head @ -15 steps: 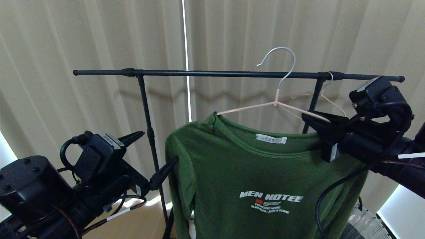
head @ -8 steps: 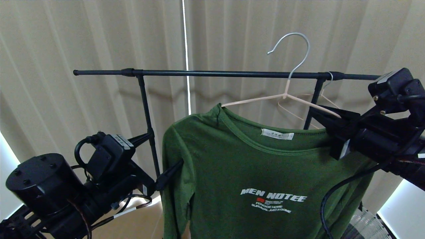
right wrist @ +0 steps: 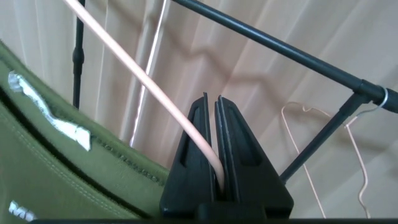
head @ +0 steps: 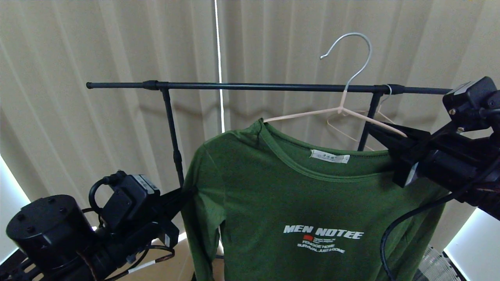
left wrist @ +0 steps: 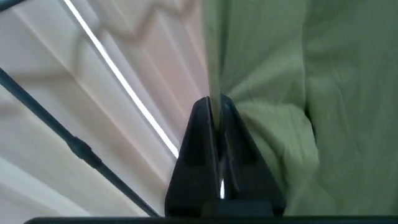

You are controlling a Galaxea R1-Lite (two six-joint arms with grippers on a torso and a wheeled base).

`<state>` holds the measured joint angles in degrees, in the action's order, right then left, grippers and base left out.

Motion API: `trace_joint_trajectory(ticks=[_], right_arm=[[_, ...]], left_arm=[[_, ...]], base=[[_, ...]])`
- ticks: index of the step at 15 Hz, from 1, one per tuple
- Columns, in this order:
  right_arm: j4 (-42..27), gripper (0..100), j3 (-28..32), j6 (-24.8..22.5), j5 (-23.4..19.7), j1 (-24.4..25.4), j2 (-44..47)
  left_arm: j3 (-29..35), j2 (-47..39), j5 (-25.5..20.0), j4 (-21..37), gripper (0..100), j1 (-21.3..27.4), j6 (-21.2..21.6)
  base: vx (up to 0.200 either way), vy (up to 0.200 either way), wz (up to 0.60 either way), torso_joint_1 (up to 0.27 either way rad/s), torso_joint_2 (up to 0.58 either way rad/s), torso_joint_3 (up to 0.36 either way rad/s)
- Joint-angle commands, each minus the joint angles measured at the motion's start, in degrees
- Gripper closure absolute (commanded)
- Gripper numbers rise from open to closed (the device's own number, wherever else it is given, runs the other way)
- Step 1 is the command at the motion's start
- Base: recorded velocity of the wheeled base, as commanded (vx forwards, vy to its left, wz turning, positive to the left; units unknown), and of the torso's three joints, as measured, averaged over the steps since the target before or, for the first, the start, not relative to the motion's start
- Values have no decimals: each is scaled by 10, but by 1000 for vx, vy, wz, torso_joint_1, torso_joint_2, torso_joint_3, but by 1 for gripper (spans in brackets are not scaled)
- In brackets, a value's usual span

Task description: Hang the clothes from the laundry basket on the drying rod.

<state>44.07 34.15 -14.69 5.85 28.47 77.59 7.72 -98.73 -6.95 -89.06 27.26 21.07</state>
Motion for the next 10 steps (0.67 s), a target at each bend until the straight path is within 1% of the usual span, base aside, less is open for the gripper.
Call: trace_joint_trajectory(ticks=[1, 2, 3, 5, 8, 9, 10], right_arm=[[1, 100, -1, 0, 1, -9, -4], [0, 100, -1, 0, 1, -17, -4], [1, 100, -1, 0, 1, -28, -5], [1, 100, -5, 0, 1, -32, -5], [1, 100, -5, -1, 1, -32, -4], [0, 100, -5, -1, 1, -32, -3], [0, 100, -4, -1, 2, -32, -3]], left_arm=[[-7, 2, 3, -9, 100, -8, -1], [-8, 4, 3, -9, 100, -20, -1], [-12, 14, 3, -9, 100, -45, -1], [-8, 20, 3, -9, 100, -71, -2], [-10, 26, 1, -9, 100, -82, -1], [-10, 29, 1, -9, 0, -81, -1], [-6, 30, 0, -9, 0, -80, -1]], base=[[0, 0, 0, 0, 0, 0], [0, 0, 0, 0, 0, 0], [0, 0, 0, 0, 0, 0], [0, 0, 0, 0, 0, 0], [0, 0, 0, 0, 0, 0], [0, 0, 0, 0, 0, 0], [0, 0, 0, 0, 0, 0]])
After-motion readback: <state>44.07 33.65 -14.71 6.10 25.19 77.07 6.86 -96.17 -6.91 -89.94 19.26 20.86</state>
